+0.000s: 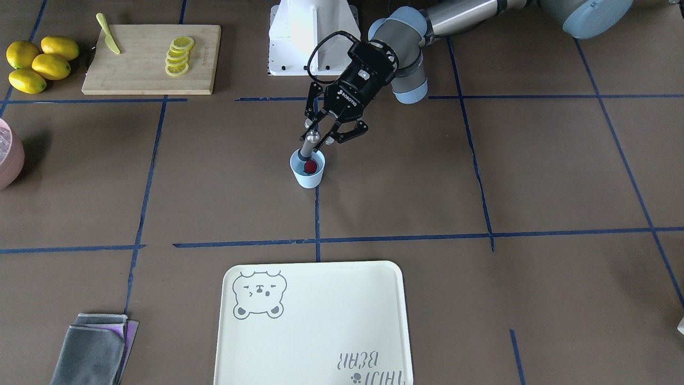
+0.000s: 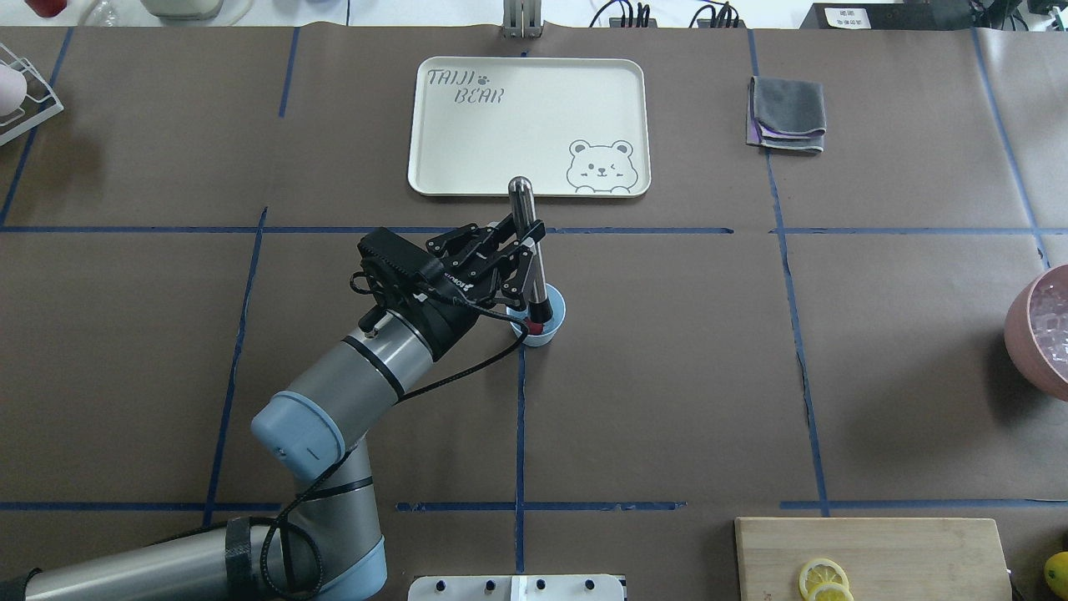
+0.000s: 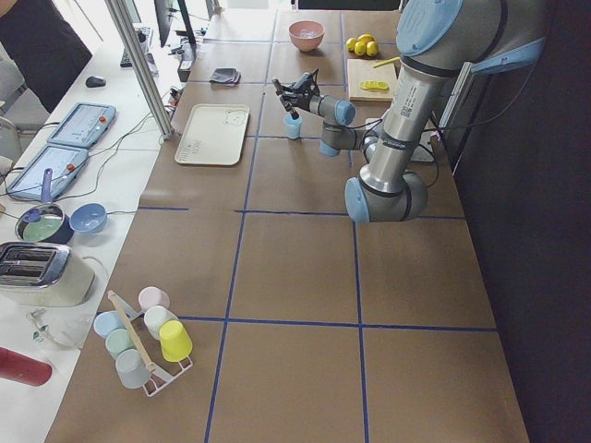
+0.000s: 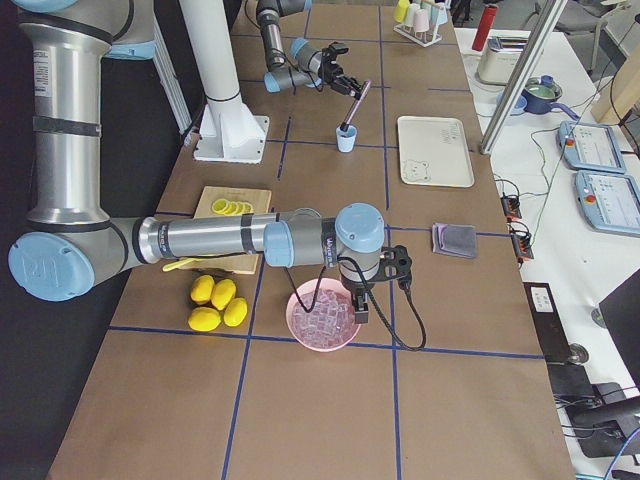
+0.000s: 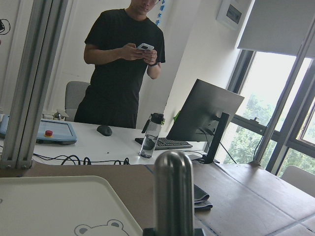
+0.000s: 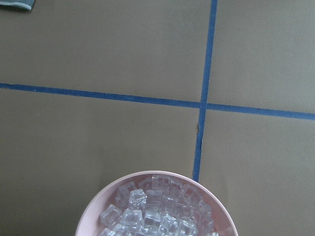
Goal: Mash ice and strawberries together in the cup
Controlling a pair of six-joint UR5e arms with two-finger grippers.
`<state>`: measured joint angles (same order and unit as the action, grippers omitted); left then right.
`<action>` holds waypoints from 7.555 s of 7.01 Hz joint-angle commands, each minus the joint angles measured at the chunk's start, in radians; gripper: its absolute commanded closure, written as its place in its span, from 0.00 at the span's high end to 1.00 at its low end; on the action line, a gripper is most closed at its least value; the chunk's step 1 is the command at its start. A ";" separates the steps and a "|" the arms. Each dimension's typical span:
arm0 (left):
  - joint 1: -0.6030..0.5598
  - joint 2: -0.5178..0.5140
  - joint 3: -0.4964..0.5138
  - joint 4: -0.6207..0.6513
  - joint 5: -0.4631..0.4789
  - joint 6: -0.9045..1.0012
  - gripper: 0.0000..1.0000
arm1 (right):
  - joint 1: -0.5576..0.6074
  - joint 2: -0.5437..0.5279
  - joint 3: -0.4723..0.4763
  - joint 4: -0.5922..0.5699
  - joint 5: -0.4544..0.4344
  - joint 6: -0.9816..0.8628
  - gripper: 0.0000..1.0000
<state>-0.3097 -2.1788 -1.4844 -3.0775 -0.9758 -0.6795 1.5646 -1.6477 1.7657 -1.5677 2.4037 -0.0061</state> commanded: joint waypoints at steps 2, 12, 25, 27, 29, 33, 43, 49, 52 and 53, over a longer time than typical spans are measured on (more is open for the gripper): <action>-0.070 0.023 -0.103 0.032 -0.064 0.000 0.00 | 0.000 -0.004 -0.023 0.002 0.002 -0.011 0.99; -0.781 0.415 -0.148 0.715 -1.253 -0.423 0.00 | 0.000 0.002 -0.022 0.003 -0.094 0.003 0.99; -0.868 0.620 0.122 0.787 -1.216 0.163 0.00 | -0.002 0.006 -0.025 0.000 -0.086 0.008 0.99; -0.867 0.622 0.122 0.787 -1.216 0.155 0.00 | -0.002 0.008 -0.026 0.000 -0.086 0.006 0.99; -0.867 0.623 0.122 0.787 -1.218 0.150 0.01 | -0.002 0.008 -0.025 0.002 -0.086 0.006 0.99; -0.867 0.634 0.138 0.772 -1.219 0.156 0.99 | -0.002 0.009 -0.022 0.002 -0.086 0.006 0.99; -1.152 0.614 0.017 1.182 -1.368 0.699 1.00 | -0.002 0.009 -0.028 0.000 -0.087 0.005 0.99; -1.330 0.626 -0.143 1.669 -1.420 0.937 1.00 | 0.003 0.008 -0.020 0.002 -0.089 0.005 0.99; -1.321 0.613 -0.111 1.663 -1.419 0.925 1.00 | 0.003 0.000 -0.028 -0.002 -0.086 0.005 0.99; -1.316 0.582 -0.096 1.666 -1.413 0.923 1.00 | 0.003 -0.012 -0.032 -0.002 -0.071 0.002 0.99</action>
<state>-1.6311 -1.5700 -1.5987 -1.4130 -2.3927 0.2466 1.5676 -1.6487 1.7386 -1.5686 2.3207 -0.0022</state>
